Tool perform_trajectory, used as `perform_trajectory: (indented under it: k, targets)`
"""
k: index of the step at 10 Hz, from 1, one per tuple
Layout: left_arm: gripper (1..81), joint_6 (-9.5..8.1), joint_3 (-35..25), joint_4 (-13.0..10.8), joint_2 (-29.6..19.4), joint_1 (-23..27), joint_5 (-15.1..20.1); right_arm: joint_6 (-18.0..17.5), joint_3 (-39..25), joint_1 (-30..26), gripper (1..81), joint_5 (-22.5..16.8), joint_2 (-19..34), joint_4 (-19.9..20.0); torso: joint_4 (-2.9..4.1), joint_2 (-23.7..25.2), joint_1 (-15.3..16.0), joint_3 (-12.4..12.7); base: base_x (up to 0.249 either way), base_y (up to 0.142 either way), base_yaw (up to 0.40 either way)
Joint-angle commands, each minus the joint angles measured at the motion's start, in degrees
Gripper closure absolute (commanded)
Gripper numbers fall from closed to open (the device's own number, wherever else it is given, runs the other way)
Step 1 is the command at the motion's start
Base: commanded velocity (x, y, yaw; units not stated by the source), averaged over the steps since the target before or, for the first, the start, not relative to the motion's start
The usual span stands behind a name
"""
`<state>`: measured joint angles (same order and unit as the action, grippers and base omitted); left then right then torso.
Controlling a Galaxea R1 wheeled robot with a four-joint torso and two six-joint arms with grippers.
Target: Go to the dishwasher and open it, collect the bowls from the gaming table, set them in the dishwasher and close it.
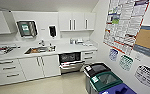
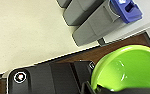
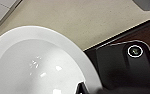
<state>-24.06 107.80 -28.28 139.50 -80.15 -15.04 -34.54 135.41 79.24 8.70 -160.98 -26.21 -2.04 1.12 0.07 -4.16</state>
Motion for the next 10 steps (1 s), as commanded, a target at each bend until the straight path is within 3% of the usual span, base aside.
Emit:
perform_trajectory:
  k: [1,10]
  targets:
    - [81.1,-0.11,-1.36,-0.63,-2.11,3.11,0.89,-0.01,-0.78,-3.78,81.1,-0.88,0.46,-0.95,0.00,0.00,0.00,0.00,0.114,0.000,0.000]
    - [81.1,-0.19,-1.45,-0.72,-2.29,2.94,0.10,-0.01,-0.69,-3.78,81.1,-0.88,0.54,-0.95,0.00,-0.02,0.00,-0.02,0.114,0.000,0.000]
